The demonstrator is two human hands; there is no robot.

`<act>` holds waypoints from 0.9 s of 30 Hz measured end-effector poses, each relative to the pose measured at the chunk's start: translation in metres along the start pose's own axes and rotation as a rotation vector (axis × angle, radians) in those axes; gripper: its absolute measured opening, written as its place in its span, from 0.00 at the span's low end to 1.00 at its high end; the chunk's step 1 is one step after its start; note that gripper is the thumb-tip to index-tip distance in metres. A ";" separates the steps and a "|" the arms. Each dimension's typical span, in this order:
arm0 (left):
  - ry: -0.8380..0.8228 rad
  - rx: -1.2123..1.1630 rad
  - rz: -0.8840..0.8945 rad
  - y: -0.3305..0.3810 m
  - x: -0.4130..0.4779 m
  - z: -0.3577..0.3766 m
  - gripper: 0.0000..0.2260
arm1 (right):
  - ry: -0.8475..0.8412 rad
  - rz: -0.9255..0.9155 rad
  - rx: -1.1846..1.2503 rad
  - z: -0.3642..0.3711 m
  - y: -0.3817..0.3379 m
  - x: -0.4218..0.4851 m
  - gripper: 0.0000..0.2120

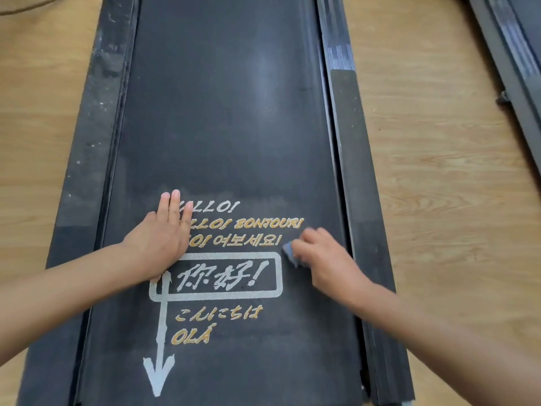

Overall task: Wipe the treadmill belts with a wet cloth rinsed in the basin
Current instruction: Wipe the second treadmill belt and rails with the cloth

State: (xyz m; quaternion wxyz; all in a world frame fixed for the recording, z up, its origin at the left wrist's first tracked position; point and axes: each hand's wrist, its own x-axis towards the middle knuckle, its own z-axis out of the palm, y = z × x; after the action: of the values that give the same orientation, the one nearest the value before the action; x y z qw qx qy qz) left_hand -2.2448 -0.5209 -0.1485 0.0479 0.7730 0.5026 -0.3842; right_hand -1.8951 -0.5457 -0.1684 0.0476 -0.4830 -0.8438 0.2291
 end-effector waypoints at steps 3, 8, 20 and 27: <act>0.023 -0.047 0.031 -0.008 0.003 0.008 0.60 | -0.189 -0.224 -0.031 0.013 -0.021 -0.050 0.22; -0.002 -0.086 0.033 -0.001 0.002 0.007 0.39 | -0.022 -0.077 -0.130 -0.022 0.021 0.059 0.21; 0.026 -0.038 0.014 -0.003 -0.005 -0.008 0.48 | -0.092 -0.084 -0.053 0.006 -0.022 0.021 0.19; -0.001 -0.054 0.014 0.003 -0.010 -0.015 0.46 | -0.061 -0.007 -0.075 0.011 -0.025 0.019 0.20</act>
State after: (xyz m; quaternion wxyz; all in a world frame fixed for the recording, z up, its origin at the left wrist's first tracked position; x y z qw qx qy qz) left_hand -2.2358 -0.5230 -0.1321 0.0718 0.7746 0.5076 -0.3705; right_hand -1.9284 -0.5445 -0.1694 0.0046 -0.4741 -0.8546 0.2117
